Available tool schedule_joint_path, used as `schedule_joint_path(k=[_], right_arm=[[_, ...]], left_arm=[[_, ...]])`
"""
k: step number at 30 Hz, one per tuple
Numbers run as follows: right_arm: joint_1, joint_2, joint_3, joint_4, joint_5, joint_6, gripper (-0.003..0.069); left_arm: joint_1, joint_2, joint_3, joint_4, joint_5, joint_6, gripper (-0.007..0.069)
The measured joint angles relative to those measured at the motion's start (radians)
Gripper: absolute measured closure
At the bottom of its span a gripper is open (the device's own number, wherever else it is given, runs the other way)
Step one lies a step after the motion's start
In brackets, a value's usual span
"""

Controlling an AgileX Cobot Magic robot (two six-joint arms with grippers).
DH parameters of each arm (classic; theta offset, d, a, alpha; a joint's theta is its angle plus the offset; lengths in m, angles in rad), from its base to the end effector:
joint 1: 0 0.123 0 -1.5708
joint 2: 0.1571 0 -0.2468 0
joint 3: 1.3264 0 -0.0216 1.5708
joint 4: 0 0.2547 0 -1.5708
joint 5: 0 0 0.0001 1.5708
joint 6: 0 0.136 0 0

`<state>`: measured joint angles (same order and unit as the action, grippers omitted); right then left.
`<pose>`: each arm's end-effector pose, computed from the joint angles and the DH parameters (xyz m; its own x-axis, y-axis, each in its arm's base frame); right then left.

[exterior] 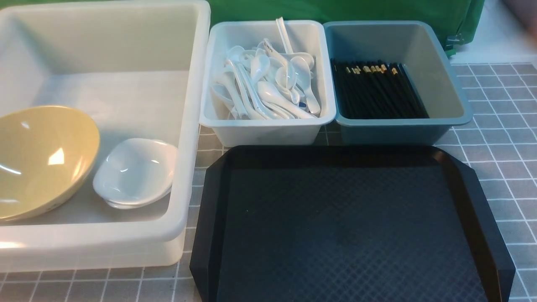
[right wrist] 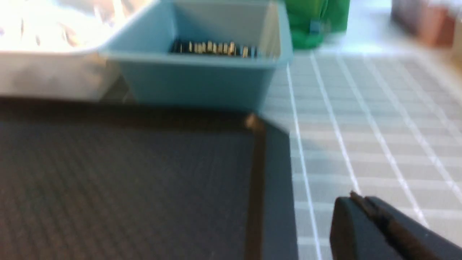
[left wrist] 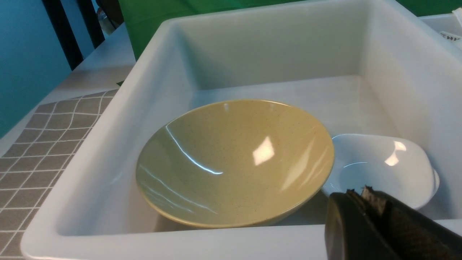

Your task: On grey table put chopsticks spoon bowls plates into blue grey white boxes.

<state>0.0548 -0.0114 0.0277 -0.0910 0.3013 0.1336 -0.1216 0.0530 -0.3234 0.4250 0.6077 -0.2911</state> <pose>0.1407 0.0040 0.1675 -0.2279 0.0342 -0.9731 -0.0179 0.9991 0.0393 0.1220 0.0174 0.2566 -0.2108 0.0890 -0.9735 -0.0974 0.9890 0.1115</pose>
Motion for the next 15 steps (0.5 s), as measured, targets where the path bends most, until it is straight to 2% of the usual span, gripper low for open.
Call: schedule_joint_path(k=[15], right_arm=[[-0.004,0.0,0.0,0.013,0.016,-0.021,0.0624]], left_arm=[[0.0,0.0,0.0,0.0,0.0,0.0,0.0633]])
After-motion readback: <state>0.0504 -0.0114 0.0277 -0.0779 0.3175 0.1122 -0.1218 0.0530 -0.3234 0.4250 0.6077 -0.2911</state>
